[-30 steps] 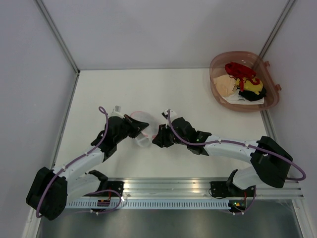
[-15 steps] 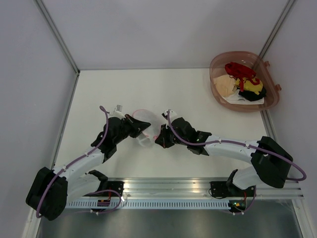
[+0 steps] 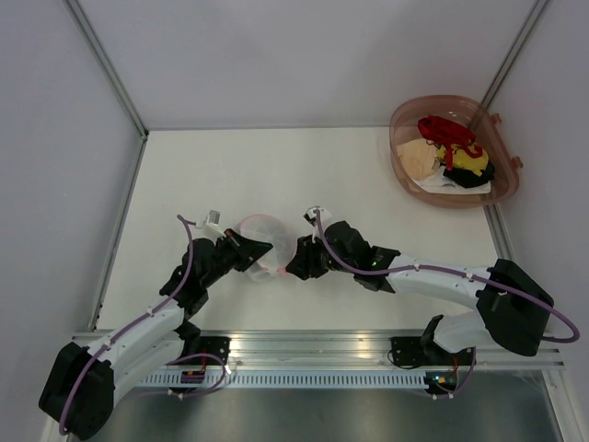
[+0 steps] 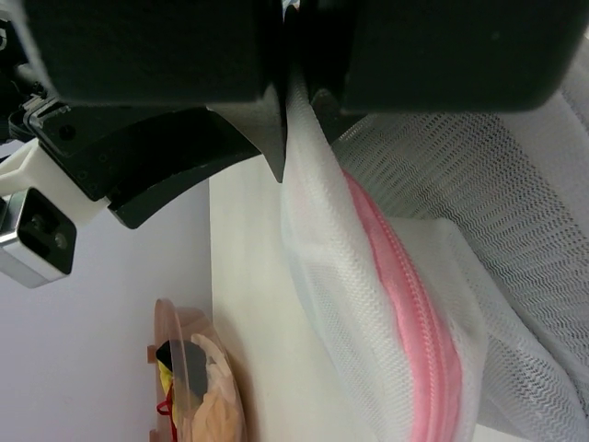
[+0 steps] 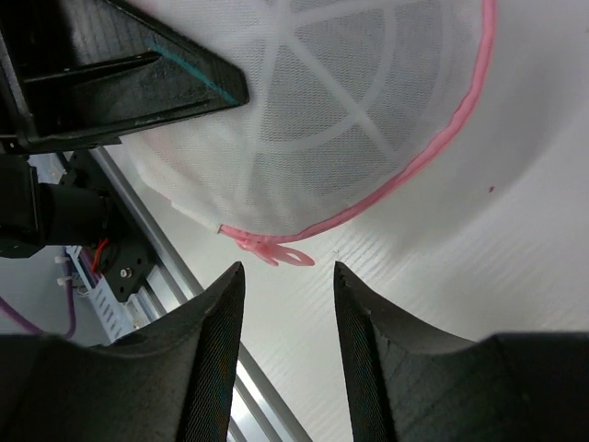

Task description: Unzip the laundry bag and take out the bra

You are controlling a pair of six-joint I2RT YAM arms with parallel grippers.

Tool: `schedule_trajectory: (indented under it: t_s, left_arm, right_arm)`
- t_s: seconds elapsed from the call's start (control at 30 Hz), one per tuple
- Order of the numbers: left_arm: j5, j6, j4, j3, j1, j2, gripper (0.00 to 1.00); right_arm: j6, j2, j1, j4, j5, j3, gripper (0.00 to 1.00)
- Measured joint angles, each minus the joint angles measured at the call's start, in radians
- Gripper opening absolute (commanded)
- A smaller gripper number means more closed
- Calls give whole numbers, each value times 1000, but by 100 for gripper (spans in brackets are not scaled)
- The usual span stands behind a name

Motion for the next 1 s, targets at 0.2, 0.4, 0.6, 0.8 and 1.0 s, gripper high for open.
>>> schedule_trajectory:
  t_s: [0.2, 0.4, 0.6, 0.8, 1.0]
  left_arm:
    - [-2, 0, 6, 0, 0, 9, 2]
    - [-2, -1, 19, -6, 0, 22, 2]
    - [-1, -1, 22, -6, 0, 27, 2]
    - [-2, -1, 22, -6, 0, 26, 2]
    - [-2, -1, 22, -6, 0, 24, 2]
  right_arm:
    - [52, -1, 2, 121, -90, -70, 46]
    - [78, 12, 14, 208, -123, -79, 44]
    - [84, 67, 20, 246, -135, -79, 42]
    - [80, 77, 21, 243, -134, -79, 42]
    - [79, 77, 21, 244, -134, -79, 42]
